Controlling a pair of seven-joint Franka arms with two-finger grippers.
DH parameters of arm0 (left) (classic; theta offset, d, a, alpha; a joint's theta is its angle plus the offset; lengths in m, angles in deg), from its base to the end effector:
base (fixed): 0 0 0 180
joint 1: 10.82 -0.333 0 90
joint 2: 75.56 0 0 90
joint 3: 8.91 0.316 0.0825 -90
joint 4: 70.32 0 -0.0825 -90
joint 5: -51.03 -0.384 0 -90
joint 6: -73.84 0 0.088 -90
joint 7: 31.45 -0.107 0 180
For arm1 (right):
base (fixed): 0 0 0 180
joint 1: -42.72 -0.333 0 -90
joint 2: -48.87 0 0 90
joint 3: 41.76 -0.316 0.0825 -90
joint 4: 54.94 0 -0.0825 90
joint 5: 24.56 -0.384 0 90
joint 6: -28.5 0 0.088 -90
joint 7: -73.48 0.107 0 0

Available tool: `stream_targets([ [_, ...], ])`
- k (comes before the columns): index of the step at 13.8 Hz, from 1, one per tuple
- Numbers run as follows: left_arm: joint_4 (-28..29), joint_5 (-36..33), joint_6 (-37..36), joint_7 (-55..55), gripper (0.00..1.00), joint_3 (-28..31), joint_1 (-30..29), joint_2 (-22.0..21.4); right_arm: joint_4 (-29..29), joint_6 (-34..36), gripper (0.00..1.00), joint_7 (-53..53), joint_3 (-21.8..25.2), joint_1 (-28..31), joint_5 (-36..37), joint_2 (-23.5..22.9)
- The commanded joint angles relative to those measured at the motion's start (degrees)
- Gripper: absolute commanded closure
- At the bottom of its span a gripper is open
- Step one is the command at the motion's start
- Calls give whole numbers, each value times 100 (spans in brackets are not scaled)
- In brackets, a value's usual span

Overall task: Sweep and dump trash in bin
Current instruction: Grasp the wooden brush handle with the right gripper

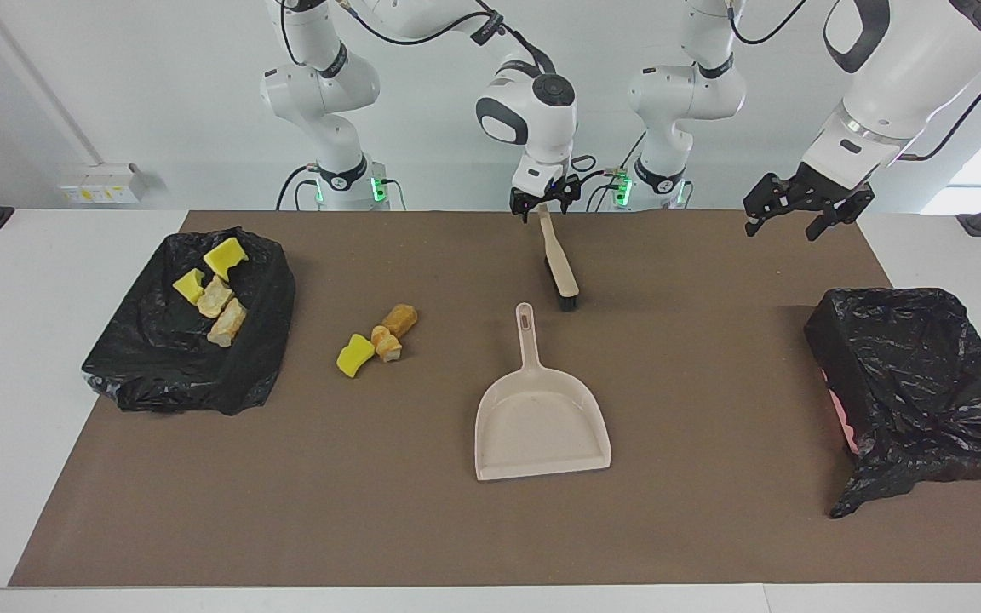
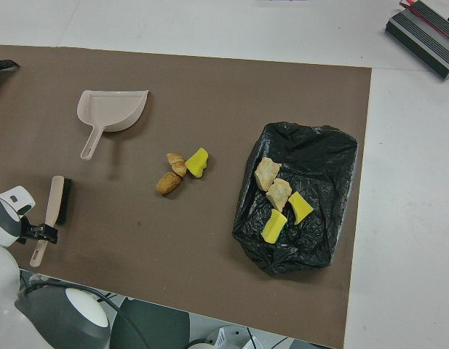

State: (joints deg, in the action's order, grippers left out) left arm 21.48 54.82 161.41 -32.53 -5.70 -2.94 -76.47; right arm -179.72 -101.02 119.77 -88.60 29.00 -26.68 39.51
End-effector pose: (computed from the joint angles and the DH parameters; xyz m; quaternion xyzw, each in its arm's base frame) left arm 0.5420 -0.0514 0.6151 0.9977 -0.0506 -0.0300 0.0326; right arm 0.2708 0.4734 0.3374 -0.9911 -0.1095 0.0681 0.0316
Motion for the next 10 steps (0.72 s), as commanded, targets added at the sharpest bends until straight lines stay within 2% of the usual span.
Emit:
stream_targets([
  [1, -22, -98, -47, -59, 0, -49, -68, -15, -213, -344, 56, -129, -10, 45, -158, 145],
  [2, -22, -98, -47, -59, 0, -49, -68, -15, -274, -484, 85, -129, -10, 44, -158, 136],
  [3, -22, -98, -47, -50, 0, -49, -68, -15, -275, -512, 100, -147, -1, 44, -149, 119],
  [7, -22, -89, -47, -59, 0, -49, -68, -15, -99, -477, 100, -103, 25, 62, -71, 5],
  [10, -22, -98, -47, -59, 0, -49, -68, -15, 15, -250, 100, 55, 43, 123, -53, 127],
])
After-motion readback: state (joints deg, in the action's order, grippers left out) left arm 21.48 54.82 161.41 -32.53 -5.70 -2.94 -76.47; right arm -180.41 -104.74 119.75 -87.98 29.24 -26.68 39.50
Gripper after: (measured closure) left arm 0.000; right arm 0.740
